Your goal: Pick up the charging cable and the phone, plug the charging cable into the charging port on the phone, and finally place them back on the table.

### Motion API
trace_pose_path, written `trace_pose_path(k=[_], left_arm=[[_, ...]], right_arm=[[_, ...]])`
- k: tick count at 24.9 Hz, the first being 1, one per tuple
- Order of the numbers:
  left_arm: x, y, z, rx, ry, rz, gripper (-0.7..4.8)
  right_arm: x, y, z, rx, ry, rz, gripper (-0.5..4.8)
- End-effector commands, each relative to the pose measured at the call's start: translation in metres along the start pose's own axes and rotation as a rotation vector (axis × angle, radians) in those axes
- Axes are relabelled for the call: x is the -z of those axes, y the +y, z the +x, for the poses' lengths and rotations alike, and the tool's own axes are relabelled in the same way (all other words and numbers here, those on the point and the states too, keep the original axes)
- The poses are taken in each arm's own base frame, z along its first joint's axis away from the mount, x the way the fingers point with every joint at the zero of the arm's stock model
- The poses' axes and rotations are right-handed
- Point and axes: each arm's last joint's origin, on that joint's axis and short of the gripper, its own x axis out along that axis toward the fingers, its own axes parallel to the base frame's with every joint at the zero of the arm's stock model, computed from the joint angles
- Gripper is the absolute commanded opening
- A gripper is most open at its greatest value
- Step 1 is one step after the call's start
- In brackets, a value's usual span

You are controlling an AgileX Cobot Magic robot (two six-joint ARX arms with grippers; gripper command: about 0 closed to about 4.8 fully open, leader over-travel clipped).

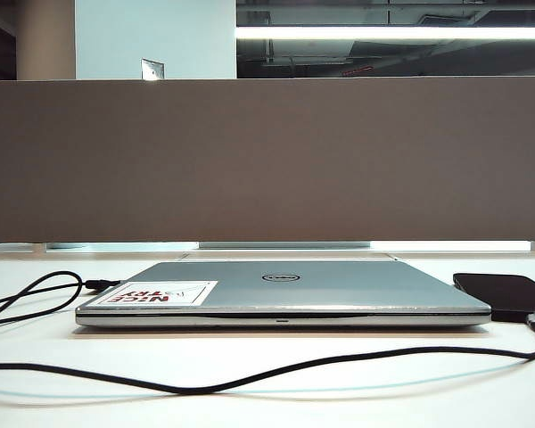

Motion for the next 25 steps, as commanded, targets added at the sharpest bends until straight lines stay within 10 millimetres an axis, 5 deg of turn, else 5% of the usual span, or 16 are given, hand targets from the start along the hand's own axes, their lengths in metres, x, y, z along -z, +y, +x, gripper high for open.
trace_pose_path(k=[1,25], left_arm=[[-0.0025,0.0,-0.0002,0.0,-0.016,0.003,-0.04],[-0.0025,0.0,-0.0002,0.0,-0.016,0.003,-0.04]], right_arm=[[-0.0038,-0.0005,-0.0004,0.014,-0.031,0.0,-0.05],[-0.0062,0.0026,0.0001,-0.019,-0.09,0.0,-0.05]])
